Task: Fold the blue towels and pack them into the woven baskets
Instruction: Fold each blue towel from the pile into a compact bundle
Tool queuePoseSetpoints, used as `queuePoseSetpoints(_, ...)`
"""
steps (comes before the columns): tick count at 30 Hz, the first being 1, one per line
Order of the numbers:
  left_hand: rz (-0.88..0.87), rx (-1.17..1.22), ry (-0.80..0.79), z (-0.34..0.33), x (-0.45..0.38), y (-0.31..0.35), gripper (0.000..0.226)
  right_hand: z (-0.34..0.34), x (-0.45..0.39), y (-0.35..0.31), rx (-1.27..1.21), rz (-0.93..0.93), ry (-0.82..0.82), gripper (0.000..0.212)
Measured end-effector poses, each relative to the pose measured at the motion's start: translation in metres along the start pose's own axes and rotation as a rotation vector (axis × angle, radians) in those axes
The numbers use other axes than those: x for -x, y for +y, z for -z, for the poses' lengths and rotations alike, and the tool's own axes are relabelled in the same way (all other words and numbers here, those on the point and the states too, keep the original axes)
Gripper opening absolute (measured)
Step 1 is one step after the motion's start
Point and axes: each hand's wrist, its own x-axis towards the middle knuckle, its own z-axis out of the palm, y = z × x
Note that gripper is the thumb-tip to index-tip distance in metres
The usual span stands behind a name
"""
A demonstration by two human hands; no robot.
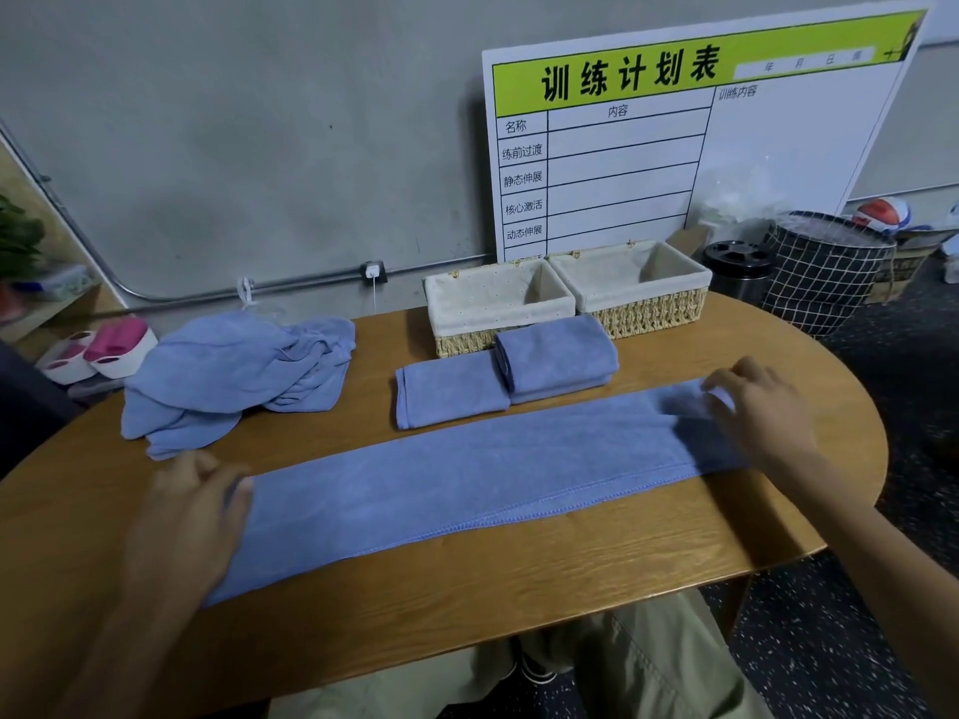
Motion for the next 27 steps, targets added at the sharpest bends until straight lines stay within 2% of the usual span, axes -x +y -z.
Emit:
queuePoseSetpoints(2, -0.092, 0.144, -0.044, 0.000, -0.001, 0.052, 0.024, -0.007, -0.005, -0.031, -0.123, 0.128, -0.009, 0.012)
queuePoseSetpoints(3, -0.078, 0.214, -0.143, -0.007, -0.001, 0.073, 0.033, -0.015, -0.006, -0.043, -0.193, 0.194, -0.032, 0.015)
queuePoseSetpoints(4, -0.072, 0.237, -0.264, -0.016, 0.000, 0.090, 0.048, -0.022, -0.005, -0.052, -0.238, 0.229, -0.102, 0.022)
queuePoseSetpoints(6, -0.119, 0.152, -0.429, -0.041, 0.006, 0.106, 0.073, -0.040, 0.000, -0.059, -0.234, 0.224, -0.309, 0.051)
queuePoseSetpoints(8, -0.151, 0.065, -0.477, -0.050, 0.011, 0.106, 0.089, -0.050, 0.006, -0.058, -0.168, 0.171, -0.408, 0.069)
queuePoseSetpoints(10, -0.184, 0.029, -0.457, -0.051, 0.013, 0.099, 0.098, -0.048, 0.008, -0.053, -0.112, 0.157, -0.473, 0.063)
queuePoseSetpoints(12, -0.204, 0.051, -0.442, -0.050, 0.013, 0.093, 0.095, -0.046, 0.009, -0.047, -0.093, 0.170, -0.463, 0.068)
queuePoseSetpoints(14, -0.251, 0.148, -0.397, -0.046, 0.015, 0.092, 0.085, -0.039, 0.015, -0.046, -0.099, 0.215, -0.334, 0.074)
queuePoseSetpoints(17, -0.406, 0.377, -0.196, -0.042, 0.023, 0.111, 0.059, -0.031, 0.031, -0.064, -0.219, 0.391, -0.114, 0.056)
queuePoseSetpoints(19, -0.480, 0.495, -0.086, -0.042, 0.022, 0.139, 0.047, -0.030, 0.037, -0.081, -0.308, 0.510, -0.104, 0.040)
queuePoseSetpoints(21, -0.477, 0.615, -0.115, -0.041, 0.016, 0.170, 0.040, -0.033, 0.038, -0.093, -0.402, 0.558, -0.167, 0.029)
queuePoseSetpoints(24, -0.488, 0.641, -0.168, -0.047, 0.012, 0.207, 0.033, -0.036, 0.037, -0.097, -0.482, 0.621, -0.198, 0.032)
queuePoseSetpoints(27, -0.480, 0.614, -0.146, -0.057, 0.015, 0.221, 0.028, -0.037, 0.040, -0.095, -0.450, 0.694, -0.140, 0.032)
